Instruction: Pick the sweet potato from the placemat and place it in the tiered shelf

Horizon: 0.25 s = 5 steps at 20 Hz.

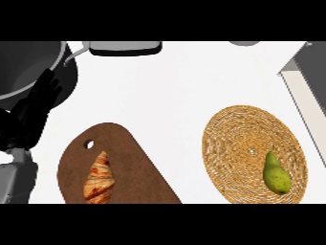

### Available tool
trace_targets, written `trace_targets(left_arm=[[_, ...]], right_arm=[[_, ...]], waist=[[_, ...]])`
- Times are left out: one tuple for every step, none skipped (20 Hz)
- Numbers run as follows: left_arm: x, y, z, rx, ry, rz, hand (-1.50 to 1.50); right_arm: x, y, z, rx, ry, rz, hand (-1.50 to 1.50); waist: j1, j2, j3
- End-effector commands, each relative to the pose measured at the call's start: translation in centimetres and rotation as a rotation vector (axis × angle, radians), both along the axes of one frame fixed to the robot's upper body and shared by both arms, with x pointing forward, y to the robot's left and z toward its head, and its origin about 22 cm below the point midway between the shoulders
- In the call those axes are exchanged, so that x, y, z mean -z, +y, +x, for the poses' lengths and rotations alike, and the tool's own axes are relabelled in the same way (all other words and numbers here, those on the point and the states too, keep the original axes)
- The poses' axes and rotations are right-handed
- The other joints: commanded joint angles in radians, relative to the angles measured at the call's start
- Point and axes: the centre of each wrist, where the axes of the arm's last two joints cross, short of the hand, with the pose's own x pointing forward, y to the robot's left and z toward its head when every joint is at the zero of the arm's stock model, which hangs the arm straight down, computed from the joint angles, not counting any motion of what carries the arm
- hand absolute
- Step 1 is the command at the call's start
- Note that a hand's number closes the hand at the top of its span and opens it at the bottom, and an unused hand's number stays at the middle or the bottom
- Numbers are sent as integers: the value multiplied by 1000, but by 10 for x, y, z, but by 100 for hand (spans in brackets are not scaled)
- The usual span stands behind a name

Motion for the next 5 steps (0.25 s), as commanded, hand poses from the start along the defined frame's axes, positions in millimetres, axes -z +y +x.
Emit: trace_targets(left_arm=[[-7, -7, -4, 8, 7, 11, 0], [7, -22, 2, 12, 3, -5, 0], [-17, 8, 2, -5, -10, 10, 0], [-14, -9, -2, 18, -5, 3, 0], [-8, -6, -1, 5, -6, -13, 0]], right_arm=[[8, 4, -37, -76, -5, -71, -150], [4, 8, -44, -89, 27, -91, -150], [11, 10, -55, -82, 12, -123, -150], [8, 3, -57, -90, 36, -104, -150], [16, 7, -54, -112, 41, -125, -150]], waist=[[9, 0, 0], [3, 2, 0], [7, 1, 0], [14, 2, 0], [16, 3, 0]])
